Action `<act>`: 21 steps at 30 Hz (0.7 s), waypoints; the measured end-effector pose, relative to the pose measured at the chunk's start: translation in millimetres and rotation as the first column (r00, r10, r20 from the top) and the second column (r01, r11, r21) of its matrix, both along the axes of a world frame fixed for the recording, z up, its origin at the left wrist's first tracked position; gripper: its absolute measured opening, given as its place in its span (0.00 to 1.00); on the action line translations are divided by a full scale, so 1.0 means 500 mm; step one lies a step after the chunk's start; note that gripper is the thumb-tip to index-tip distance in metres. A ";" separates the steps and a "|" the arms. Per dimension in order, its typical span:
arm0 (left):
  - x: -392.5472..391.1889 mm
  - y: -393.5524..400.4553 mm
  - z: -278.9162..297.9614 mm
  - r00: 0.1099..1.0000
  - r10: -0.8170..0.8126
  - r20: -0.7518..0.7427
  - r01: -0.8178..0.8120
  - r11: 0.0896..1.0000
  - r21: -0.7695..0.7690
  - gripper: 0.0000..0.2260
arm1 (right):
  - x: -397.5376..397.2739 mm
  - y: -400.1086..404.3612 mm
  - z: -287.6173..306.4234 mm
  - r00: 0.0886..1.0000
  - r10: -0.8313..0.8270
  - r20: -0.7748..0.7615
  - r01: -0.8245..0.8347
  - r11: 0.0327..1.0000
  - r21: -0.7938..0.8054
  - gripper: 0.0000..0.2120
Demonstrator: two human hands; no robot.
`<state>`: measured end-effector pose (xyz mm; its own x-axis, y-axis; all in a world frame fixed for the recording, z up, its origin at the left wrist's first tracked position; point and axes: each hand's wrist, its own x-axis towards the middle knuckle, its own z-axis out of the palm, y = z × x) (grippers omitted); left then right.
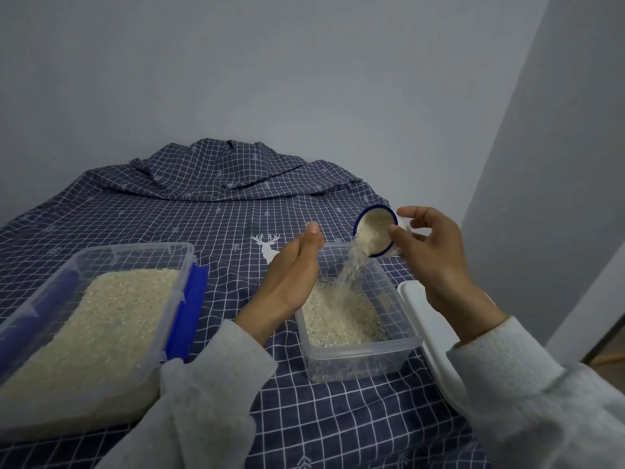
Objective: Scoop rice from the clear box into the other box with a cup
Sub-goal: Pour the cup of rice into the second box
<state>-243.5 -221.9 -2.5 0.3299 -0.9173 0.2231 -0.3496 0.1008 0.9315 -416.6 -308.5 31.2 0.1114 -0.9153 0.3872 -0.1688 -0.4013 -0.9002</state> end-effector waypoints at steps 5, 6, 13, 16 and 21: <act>0.003 0.003 0.003 1.000 -0.001 -0.015 0.001 1.000 0.008 0.40 | 0.003 0.000 0.001 0.998 -0.041 -0.046 0.037 0.994 -0.102 0.11; 0.004 0.003 0.004 1.000 0.001 -0.019 -0.001 1.000 0.010 0.41 | 0.004 0.000 0.000 0.997 -0.048 -0.055 0.041 0.991 -0.124 0.11; 0.002 0.005 0.009 1.000 0.009 0.004 -0.009 1.000 0.004 0.43 | 0.000 -0.005 -0.001 0.995 -0.079 -0.061 0.061 0.966 -0.250 0.12; 0.003 0.006 0.010 1.000 0.010 0.004 -0.010 1.000 0.006 0.42 | 0.000 -0.006 -0.001 0.994 -0.086 -0.072 0.062 0.955 -0.289 0.11; 0.001 0.008 0.014 1.000 0.005 0.022 -0.005 1.000 0.001 0.40 | 0.002 -0.005 0.001 0.989 -0.108 -0.099 0.069 0.939 -0.338 0.11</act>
<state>-242.9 -217.8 4.5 0.3292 -0.9159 0.2296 -0.3702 0.0985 0.9237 -415.6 -310.8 31.9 0.0976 -0.7444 0.6605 -0.3114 -0.6532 -0.6902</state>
